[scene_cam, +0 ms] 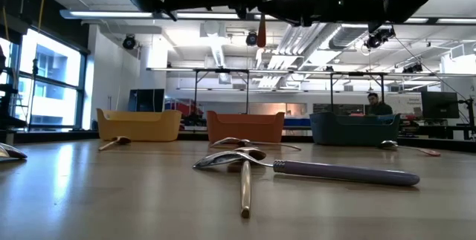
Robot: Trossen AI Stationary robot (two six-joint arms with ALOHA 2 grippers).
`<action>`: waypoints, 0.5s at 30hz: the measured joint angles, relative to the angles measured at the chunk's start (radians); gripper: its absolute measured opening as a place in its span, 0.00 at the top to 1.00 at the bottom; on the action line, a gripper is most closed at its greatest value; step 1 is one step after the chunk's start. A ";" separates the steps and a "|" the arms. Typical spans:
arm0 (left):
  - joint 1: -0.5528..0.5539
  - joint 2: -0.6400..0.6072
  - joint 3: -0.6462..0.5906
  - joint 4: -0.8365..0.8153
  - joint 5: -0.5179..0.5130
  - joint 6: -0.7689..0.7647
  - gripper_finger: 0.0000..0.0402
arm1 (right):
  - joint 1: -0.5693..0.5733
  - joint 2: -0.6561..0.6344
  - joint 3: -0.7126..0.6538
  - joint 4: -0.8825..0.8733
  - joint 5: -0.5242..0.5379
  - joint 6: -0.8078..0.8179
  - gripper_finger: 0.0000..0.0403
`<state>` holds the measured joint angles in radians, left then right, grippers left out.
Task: Sort silverware by color (type)
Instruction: Put the orange spoon into the yellow bin
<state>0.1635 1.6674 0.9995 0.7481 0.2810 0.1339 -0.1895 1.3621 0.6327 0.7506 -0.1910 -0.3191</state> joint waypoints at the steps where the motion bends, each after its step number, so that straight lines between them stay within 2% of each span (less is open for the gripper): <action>1: 0.000 -0.001 0.002 0.001 0.010 0.000 0.77 | 0.000 0.000 0.000 -0.001 0.000 0.000 1.00; 8: 0.003 -0.013 0.001 -0.023 0.024 0.005 0.97 | 0.001 0.000 0.000 -0.008 0.009 0.004 1.00; 12: 0.016 -0.016 0.001 -0.040 0.006 0.008 0.98 | 0.002 0.000 0.000 -0.012 0.085 0.008 1.00; 15: 0.019 -0.042 0.001 -0.113 -0.060 0.028 0.99 | 0.002 0.001 0.000 -0.027 0.118 0.004 0.99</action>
<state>0.1829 1.6253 1.0008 0.6347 0.2211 0.1619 -0.1878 1.3628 0.6327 0.7236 -0.0732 -0.3153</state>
